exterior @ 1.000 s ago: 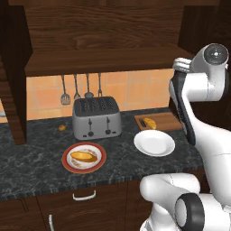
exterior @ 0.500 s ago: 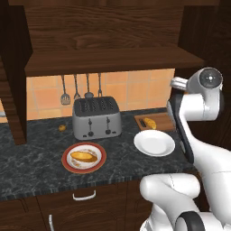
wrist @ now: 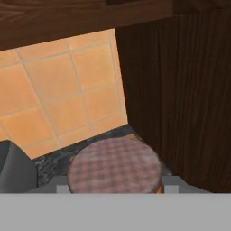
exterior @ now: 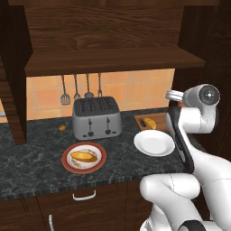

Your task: From the different types of pastries on the counter, select a croissant and place it on the cutting board. Then retrieve a jar of jam from the cabinet and place it alongside the croissant on the cutting board.

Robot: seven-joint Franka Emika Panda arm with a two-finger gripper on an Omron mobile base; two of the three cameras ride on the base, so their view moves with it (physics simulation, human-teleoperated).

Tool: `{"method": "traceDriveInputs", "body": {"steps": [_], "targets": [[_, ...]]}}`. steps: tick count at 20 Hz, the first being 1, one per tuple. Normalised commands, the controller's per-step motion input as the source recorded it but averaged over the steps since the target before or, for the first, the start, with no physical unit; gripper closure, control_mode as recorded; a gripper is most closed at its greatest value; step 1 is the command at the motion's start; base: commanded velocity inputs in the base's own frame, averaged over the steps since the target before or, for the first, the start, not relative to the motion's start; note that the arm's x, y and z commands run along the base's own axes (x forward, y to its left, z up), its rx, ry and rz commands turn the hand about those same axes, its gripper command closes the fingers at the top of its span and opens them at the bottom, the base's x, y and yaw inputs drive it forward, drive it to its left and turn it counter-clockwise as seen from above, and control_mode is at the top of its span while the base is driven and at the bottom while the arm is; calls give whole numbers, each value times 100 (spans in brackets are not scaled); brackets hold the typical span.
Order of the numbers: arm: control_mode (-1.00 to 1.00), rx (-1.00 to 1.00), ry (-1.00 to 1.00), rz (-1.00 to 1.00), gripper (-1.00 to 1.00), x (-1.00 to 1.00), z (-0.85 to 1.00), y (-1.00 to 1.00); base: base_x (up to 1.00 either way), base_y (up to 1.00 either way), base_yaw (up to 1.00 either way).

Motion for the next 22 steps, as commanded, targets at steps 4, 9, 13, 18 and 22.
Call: {"method": "traceDriveInputs", "body": {"steps": [4, 9, 13, 18, 22], "targets": [[-100, -1, 0, 15, 100, 27, -17, 1, 0, 0, 0], [-100, -8, 0, 17, 100, 33, -13, 0, 0, 0, 0], [-100, -4, 0, 4, 100, 37, -24, 22, 0, 0, 0], [-100, -13, 0, 0, 100, 49, -17, 0, 0, 0, 0], [-100, -7, 0, 0, 100, 31, -32, -9, 0, 0, 0]]}}
